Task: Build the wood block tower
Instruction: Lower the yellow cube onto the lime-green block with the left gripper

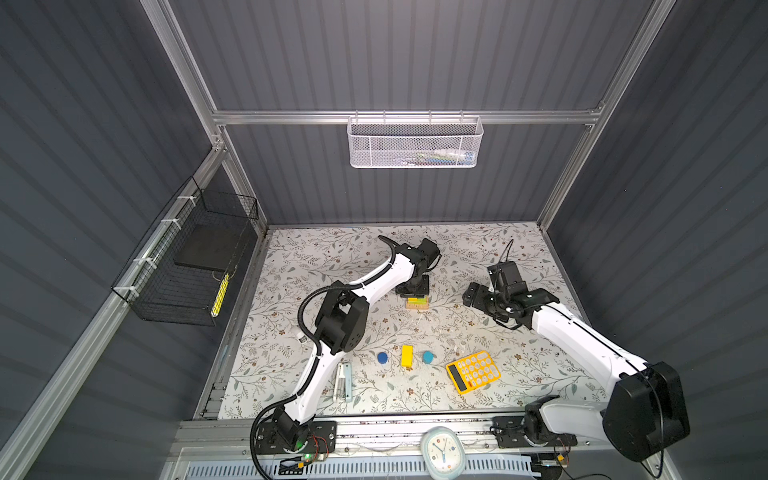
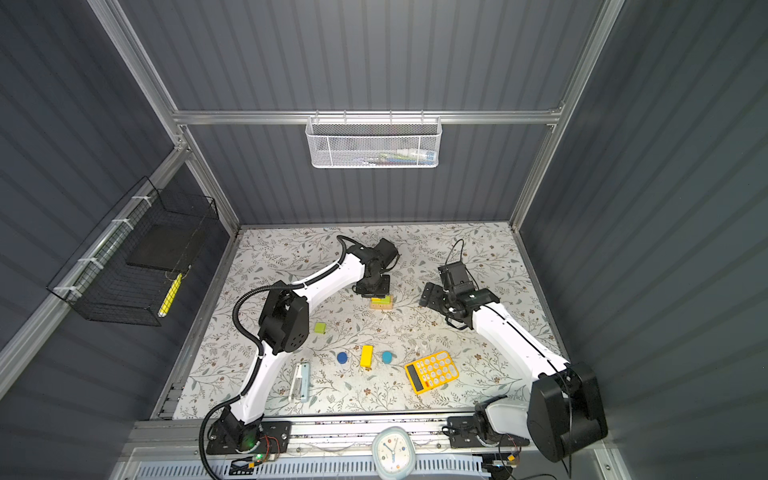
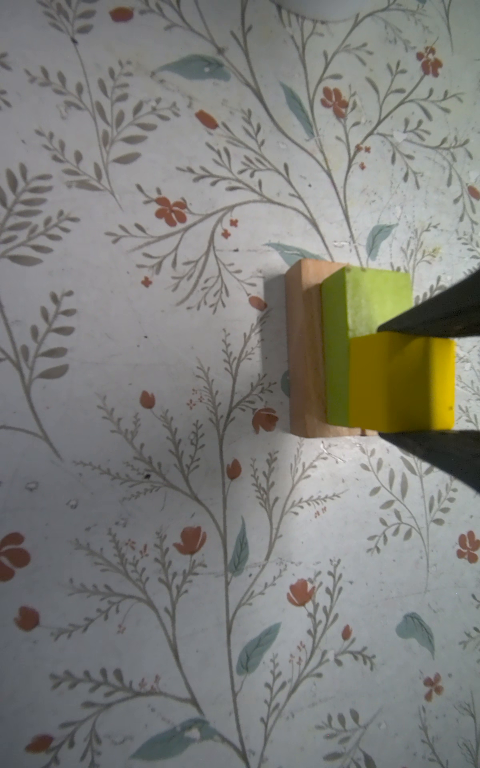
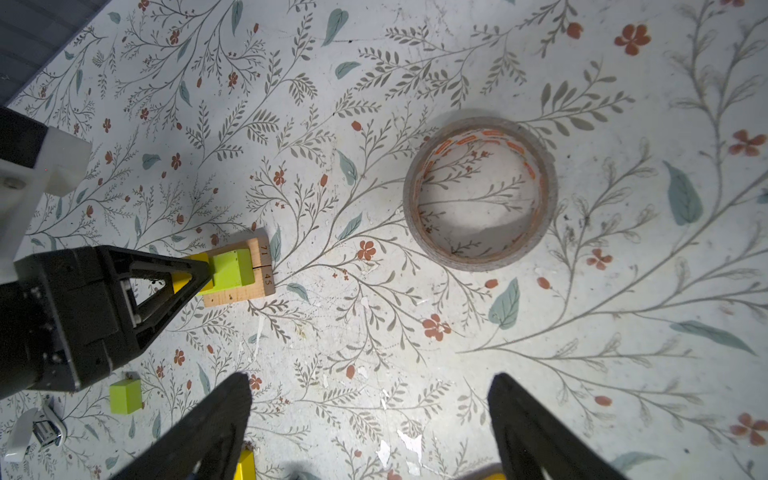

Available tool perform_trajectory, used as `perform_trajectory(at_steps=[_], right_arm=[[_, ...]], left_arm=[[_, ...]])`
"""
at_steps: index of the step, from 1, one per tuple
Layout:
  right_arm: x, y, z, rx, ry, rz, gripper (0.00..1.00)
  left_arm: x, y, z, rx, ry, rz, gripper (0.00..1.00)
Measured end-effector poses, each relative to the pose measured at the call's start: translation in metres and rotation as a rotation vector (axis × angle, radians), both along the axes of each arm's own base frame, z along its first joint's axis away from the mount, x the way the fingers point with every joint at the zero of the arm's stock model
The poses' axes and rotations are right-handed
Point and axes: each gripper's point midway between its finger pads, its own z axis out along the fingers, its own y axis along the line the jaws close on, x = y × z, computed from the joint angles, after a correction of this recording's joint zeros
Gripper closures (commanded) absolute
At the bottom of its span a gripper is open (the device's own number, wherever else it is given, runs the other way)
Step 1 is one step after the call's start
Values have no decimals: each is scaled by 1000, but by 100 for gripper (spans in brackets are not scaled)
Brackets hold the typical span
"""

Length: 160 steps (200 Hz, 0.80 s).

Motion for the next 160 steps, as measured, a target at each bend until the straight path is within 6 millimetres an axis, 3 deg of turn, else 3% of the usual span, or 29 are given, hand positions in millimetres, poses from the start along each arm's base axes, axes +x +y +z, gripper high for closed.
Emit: perform_trajectory(at_steps=[110, 160], right_arm=[[-1, 2, -2, 6, 9, 6, 8], [-1, 2, -2, 6, 10, 6, 8]], left_arm=[[0, 0, 0, 0, 0, 0, 77], [0, 0, 0, 0, 0, 0, 67]])
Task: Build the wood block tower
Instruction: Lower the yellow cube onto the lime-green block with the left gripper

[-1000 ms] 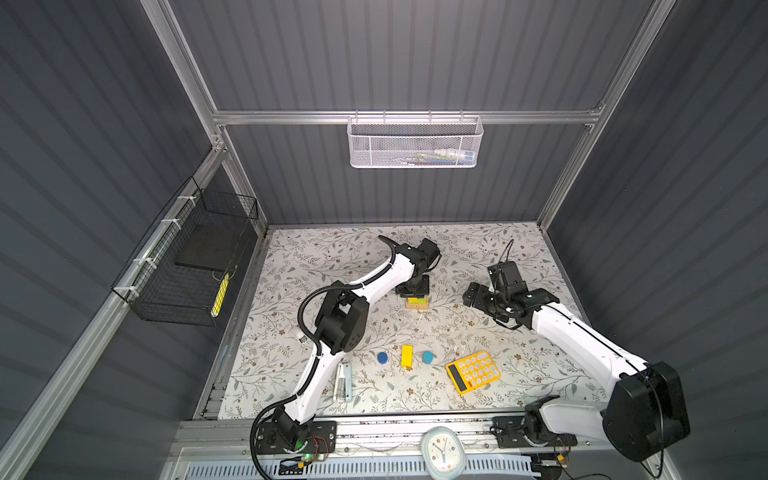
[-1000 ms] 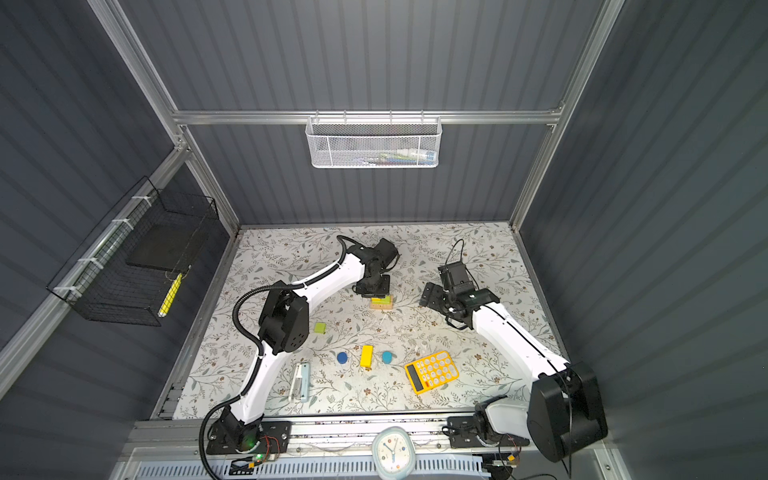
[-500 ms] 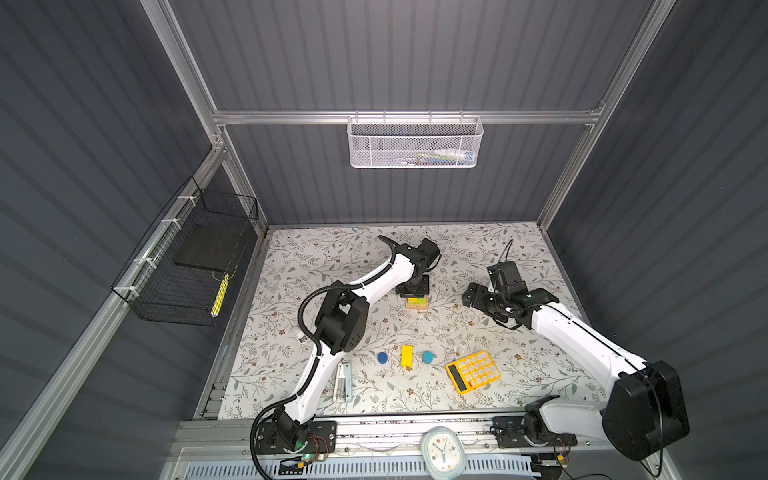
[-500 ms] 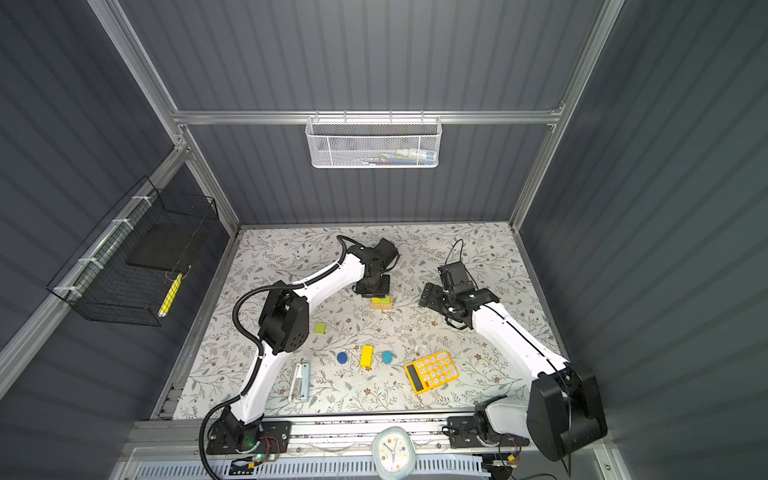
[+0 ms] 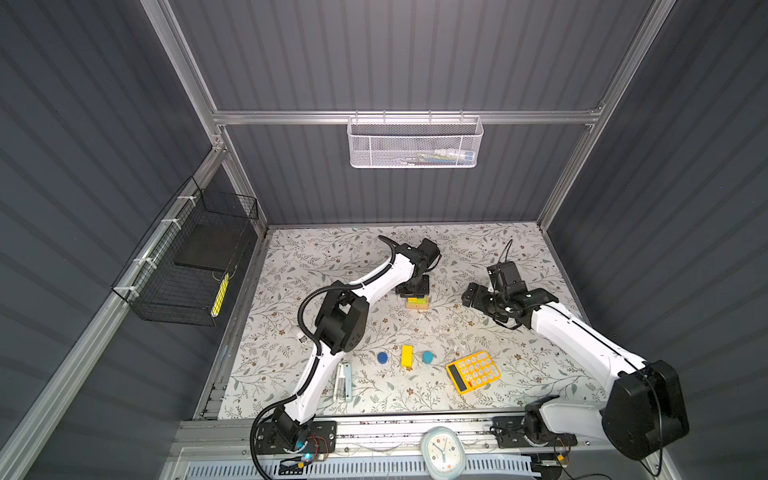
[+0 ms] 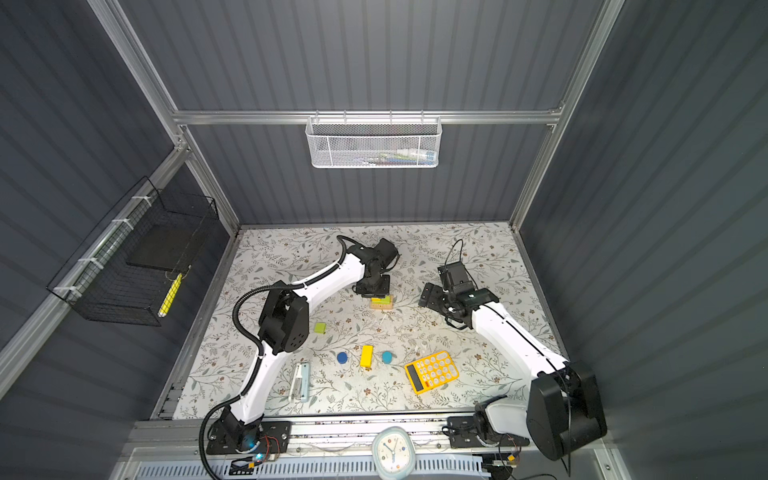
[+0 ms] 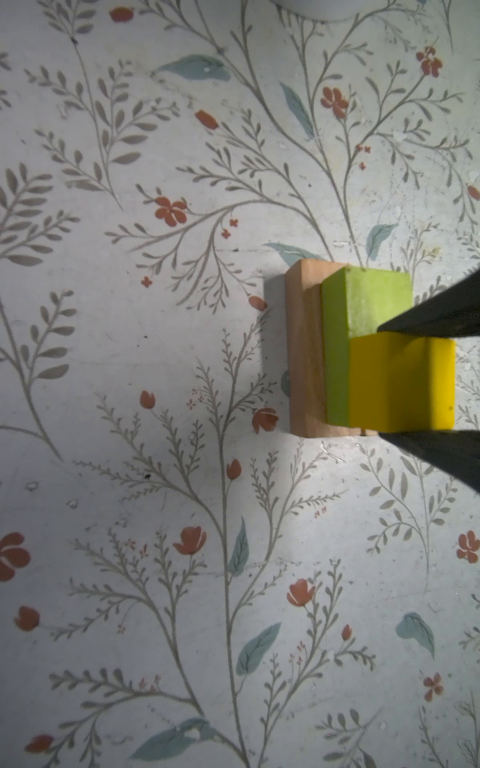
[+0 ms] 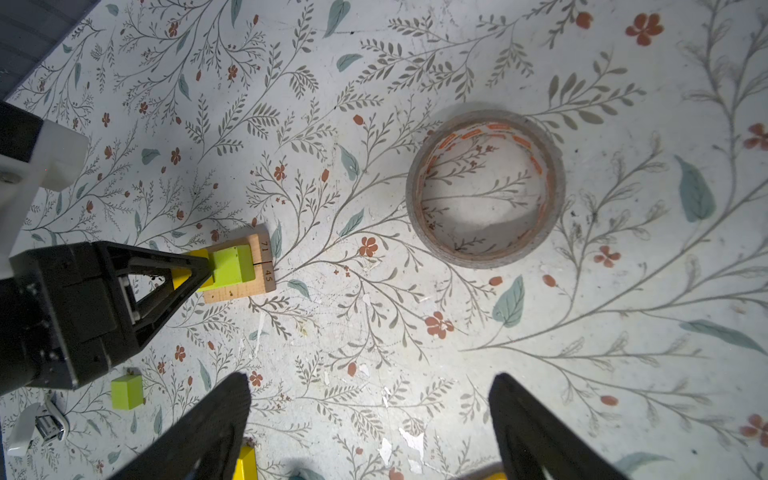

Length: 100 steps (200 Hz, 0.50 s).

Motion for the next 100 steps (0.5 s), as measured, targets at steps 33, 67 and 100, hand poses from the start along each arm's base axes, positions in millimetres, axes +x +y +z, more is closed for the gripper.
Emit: perform_trajectory(at_steps=[33, 67, 100], right_arm=[[0, 0, 0, 0, 0, 0, 8], [0, 0, 0, 0, 0, 0, 8], [0, 0, 0, 0, 0, -1, 8]], left_arm=[[0, 0, 0, 0, 0, 0, 63], [0, 0, 0, 0, 0, 0, 59], [0, 0, 0, 0, 0, 0, 58]])
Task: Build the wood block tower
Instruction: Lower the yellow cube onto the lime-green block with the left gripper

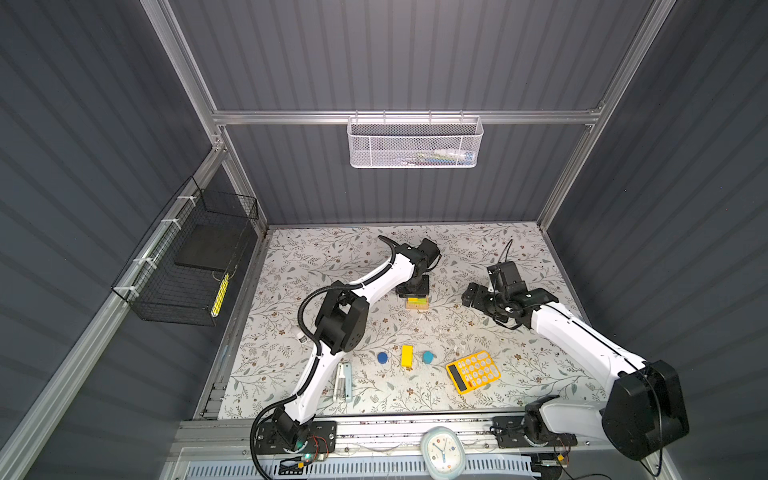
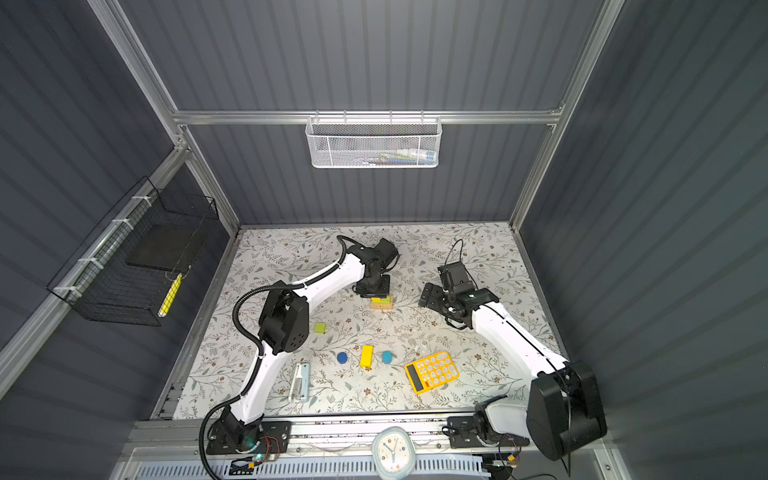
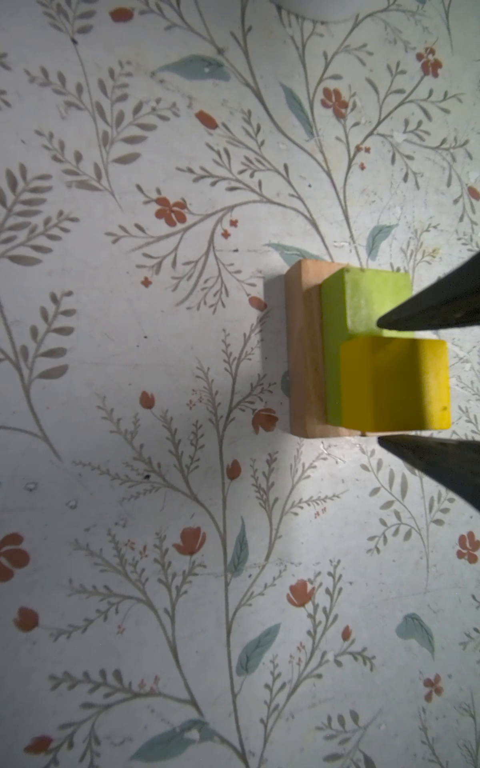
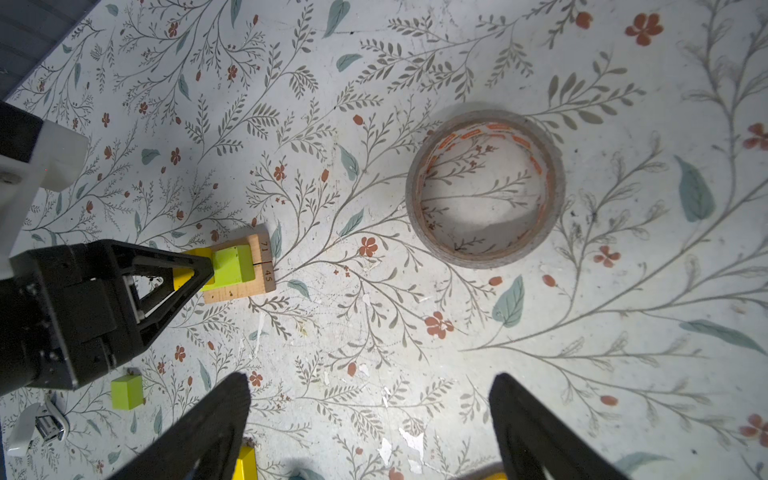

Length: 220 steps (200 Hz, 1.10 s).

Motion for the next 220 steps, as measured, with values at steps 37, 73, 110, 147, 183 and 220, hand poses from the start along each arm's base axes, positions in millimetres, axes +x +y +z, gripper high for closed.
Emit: perform_trajectory(at_steps=[37, 73, 110, 147, 183, 220], right_arm=[[0, 0, 0, 0, 0, 0, 8], [0, 0, 0, 0, 0, 0, 8], [0, 0, 0, 0, 0, 0, 8], [0, 0, 0, 0, 0, 0, 8], [0, 0, 0, 2, 2, 2, 8], [0, 0, -1, 2, 2, 2, 8]], left_arm=[[0, 0, 0, 0, 0, 0, 58], [0, 0, 0, 0, 0, 2, 60], [0, 0, 0, -1, 1, 6, 63], [-2, 1, -3, 4, 8, 9, 66], [-2, 1, -3, 4, 8, 9, 67], [-2, 1, -3, 4, 8, 9, 66]])
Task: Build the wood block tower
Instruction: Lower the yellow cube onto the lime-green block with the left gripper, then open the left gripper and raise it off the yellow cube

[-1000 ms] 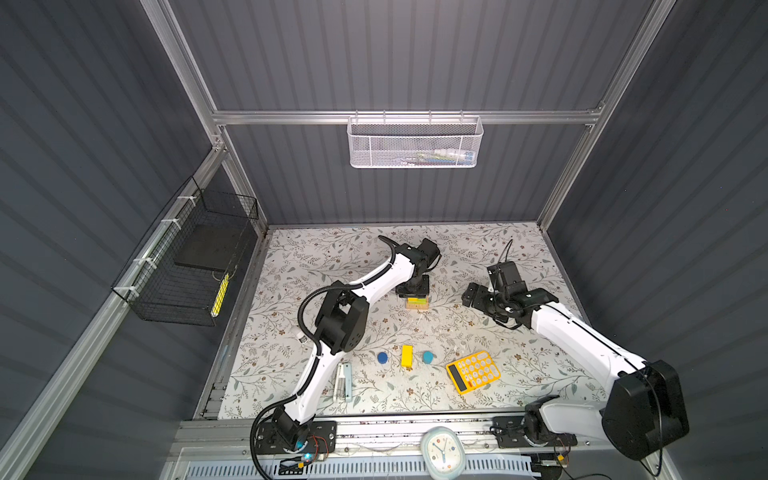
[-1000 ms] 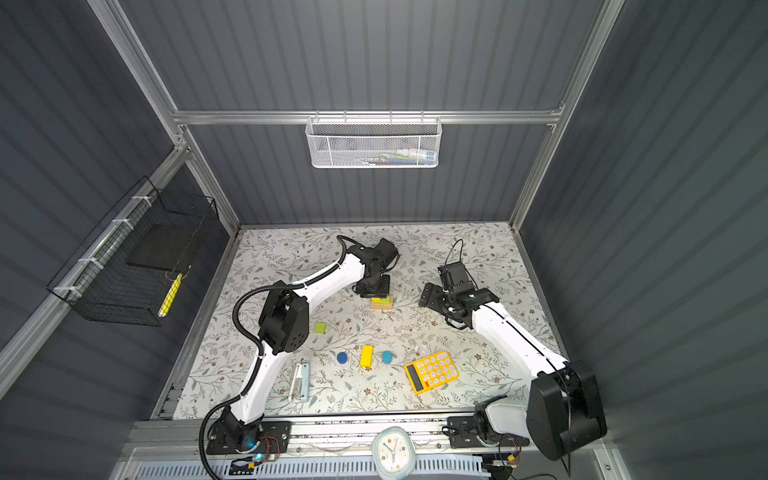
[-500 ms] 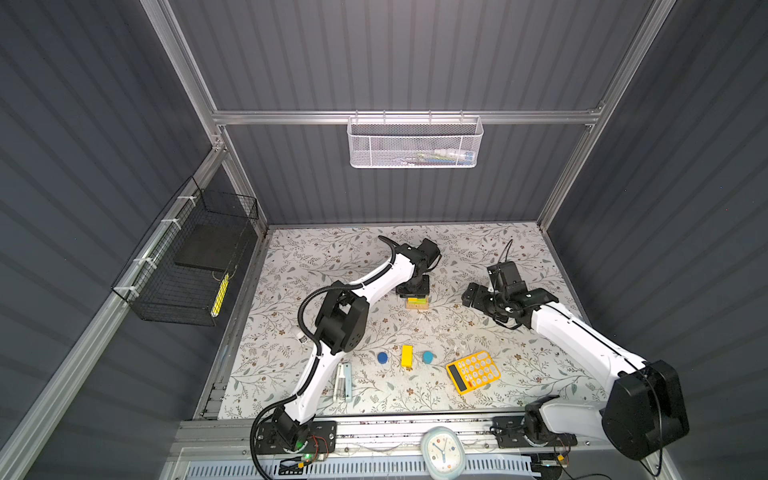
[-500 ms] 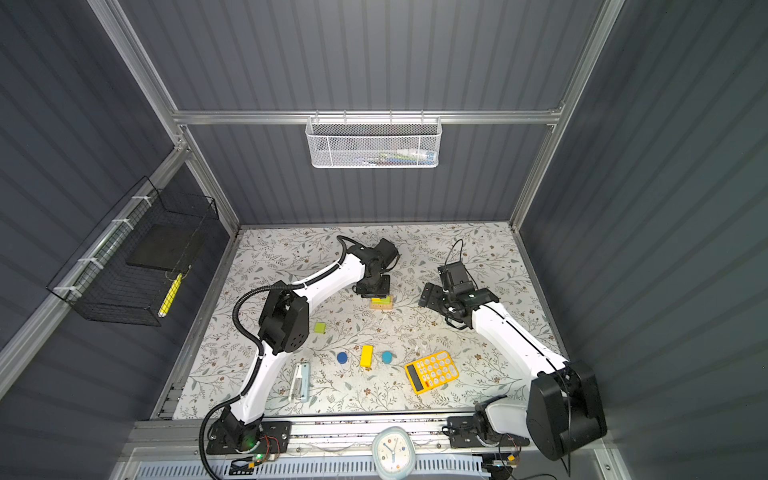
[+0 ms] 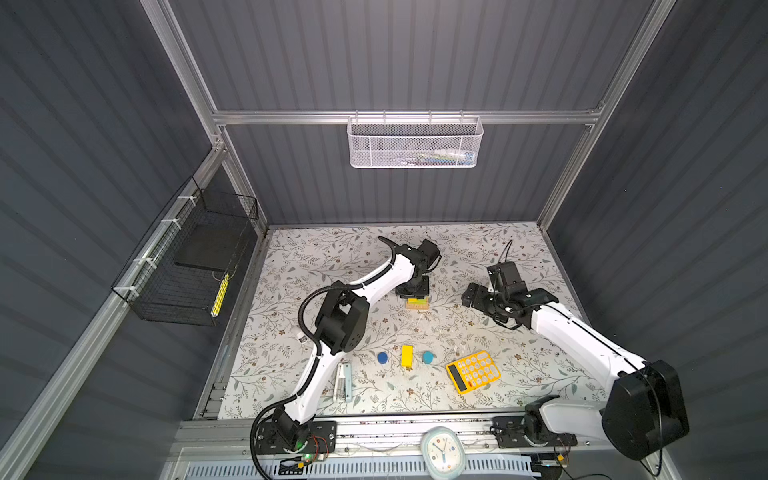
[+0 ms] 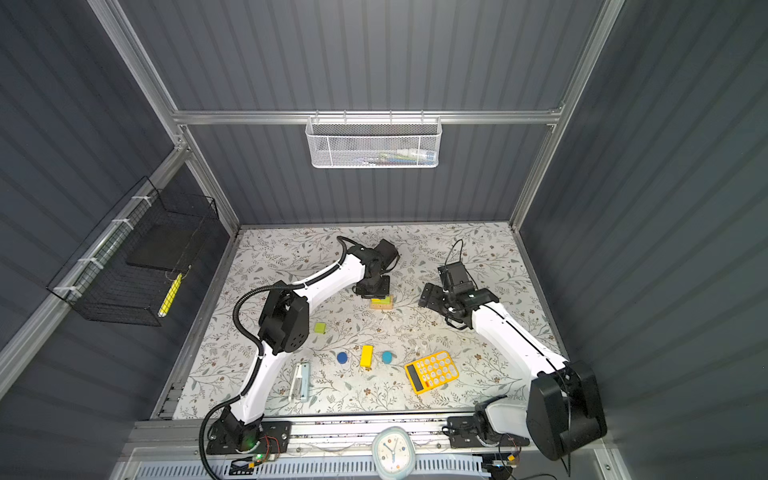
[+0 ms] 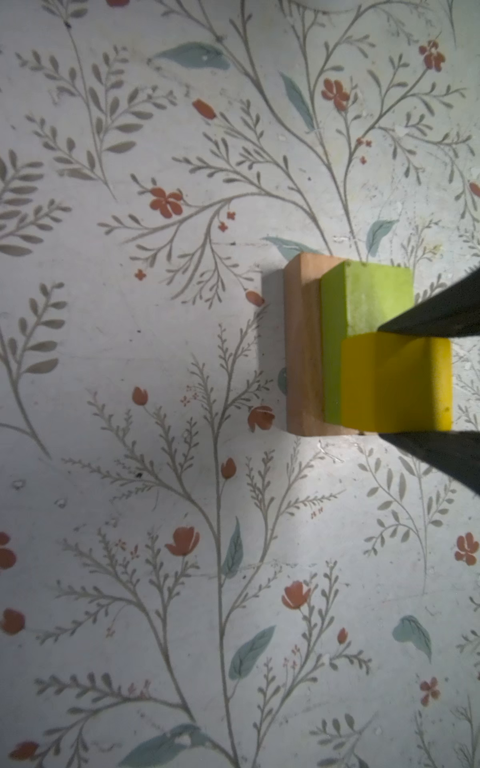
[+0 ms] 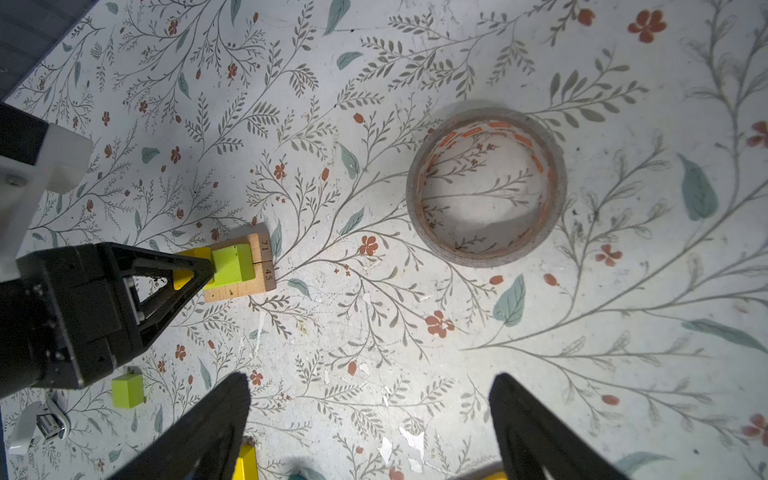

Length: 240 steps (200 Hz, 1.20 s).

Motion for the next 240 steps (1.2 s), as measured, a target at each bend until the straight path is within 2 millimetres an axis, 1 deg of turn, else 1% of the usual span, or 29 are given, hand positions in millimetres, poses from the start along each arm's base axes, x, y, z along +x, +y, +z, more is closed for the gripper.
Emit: perform_trajectory(at_steps=[44, 91, 125, 196, 226, 240], right_arm=[[-1, 0, -2, 0, 4, 1, 8], [-1, 0, -3, 1, 9, 2, 8], [-1, 0, -3, 1, 10, 3, 8], [-3, 0, -7, -1, 15, 2, 8], [-3, 0, -7, -1, 15, 2, 8], [-3, 0, -7, -1, 16, 2, 8]], left_arm=[[-2, -2, 0, 1, 1, -6, 61], [-4, -4, 0, 1, 1, -11, 60], [-4, -4, 0, 2, 1, -10, 59], [-2, 0, 0, 21, -11, -5, 62], [-2, 1, 0, 25, -11, -1, 62], [-2, 1, 0, 25, -10, -1, 60]])
